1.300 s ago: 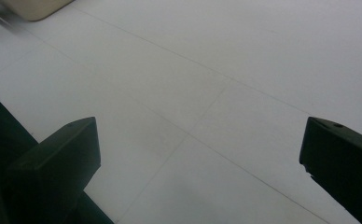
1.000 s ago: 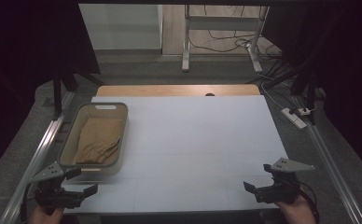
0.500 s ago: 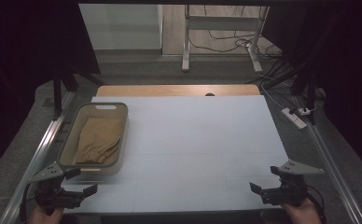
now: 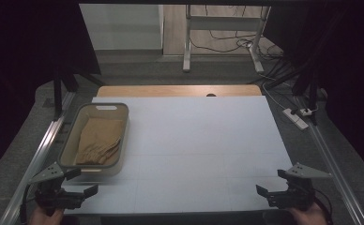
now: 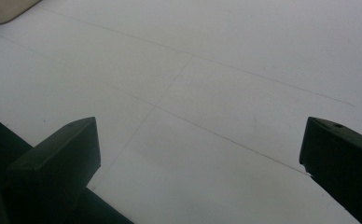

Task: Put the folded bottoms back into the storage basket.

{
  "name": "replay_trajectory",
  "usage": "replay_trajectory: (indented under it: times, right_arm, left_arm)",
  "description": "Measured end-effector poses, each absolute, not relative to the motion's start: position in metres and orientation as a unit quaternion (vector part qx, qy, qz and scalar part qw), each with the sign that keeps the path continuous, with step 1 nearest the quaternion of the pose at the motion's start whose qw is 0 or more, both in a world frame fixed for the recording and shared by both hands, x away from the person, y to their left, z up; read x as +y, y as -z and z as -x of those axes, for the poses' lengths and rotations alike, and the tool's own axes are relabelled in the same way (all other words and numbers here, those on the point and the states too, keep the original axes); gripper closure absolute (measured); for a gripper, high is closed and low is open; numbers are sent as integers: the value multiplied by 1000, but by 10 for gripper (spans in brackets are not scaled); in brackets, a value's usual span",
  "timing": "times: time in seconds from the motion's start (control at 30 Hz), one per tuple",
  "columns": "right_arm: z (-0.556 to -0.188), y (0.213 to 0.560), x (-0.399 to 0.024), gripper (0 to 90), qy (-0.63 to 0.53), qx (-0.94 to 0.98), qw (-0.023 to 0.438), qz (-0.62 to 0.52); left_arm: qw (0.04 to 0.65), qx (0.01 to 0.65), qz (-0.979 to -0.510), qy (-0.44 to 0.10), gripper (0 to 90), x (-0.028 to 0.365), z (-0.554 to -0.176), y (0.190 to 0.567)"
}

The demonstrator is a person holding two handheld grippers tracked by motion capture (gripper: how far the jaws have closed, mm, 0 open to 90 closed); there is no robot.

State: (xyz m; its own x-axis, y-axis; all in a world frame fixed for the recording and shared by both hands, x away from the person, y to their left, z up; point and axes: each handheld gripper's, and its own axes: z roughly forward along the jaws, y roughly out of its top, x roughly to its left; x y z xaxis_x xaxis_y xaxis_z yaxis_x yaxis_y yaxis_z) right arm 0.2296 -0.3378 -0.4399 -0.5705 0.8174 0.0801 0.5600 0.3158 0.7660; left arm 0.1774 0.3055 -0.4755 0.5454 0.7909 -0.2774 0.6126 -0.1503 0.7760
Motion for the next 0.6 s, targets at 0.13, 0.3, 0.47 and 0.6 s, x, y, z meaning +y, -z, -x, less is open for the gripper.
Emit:
replay_trajectory:
  times: [0.13, 0.3, 0.47, 0.6]
  right_arm:
    - [-227, 440, -342, 0, -394, 790, 165, -439]
    - [-225, 441, -345, 0, -389, 791, 166, -443]
    - [-224, 445, -346, 0, -375, 796, 165, -445]
    - [-223, 447, -345, 0, -363, 803, 165, -442]
  left_arm:
    - [455, 467, -752, -100, 0, 305, -177, 475]
    - [451, 468, -753, -103, 0, 305, -177, 475]
    - [449, 470, -753, -105, 0, 306, -177, 475]
    - [447, 469, -755, -106, 0, 305, -177, 475]
